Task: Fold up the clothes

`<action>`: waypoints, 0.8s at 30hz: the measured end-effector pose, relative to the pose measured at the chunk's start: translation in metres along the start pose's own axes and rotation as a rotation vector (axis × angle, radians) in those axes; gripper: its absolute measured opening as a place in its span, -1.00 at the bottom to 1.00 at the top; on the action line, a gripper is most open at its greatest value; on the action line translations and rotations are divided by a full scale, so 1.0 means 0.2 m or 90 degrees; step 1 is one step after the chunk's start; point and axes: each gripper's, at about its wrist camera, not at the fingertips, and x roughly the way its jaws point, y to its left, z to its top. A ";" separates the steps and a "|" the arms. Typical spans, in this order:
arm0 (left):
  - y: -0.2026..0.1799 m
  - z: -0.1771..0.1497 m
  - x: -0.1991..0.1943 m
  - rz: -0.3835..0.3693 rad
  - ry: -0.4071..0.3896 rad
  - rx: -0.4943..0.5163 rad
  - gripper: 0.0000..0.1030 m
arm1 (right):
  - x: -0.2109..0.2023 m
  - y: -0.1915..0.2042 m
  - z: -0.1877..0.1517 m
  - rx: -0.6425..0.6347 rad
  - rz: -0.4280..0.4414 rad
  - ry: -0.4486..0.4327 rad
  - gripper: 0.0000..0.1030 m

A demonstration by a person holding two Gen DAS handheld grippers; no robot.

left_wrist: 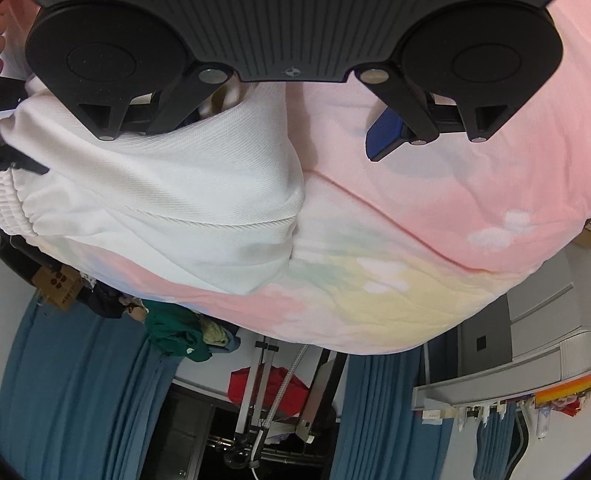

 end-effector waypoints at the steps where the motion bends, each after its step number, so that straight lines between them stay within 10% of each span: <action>1: 0.00 0.00 0.00 -0.001 0.003 0.004 0.72 | 0.01 0.00 -0.01 -0.011 -0.010 0.006 0.72; 7: -0.01 0.06 -0.07 -0.036 0.031 0.015 0.71 | -0.01 0.07 -0.03 -0.051 -0.062 0.003 0.24; 15: 0.16 0.14 -0.19 -0.243 0.027 -0.120 0.98 | -0.11 0.16 -0.05 -0.060 -0.077 -0.037 0.00; 24: 0.22 0.16 0.19 -0.243 0.126 -0.228 0.89 | -0.12 0.20 -0.02 -0.069 -0.069 -0.059 0.00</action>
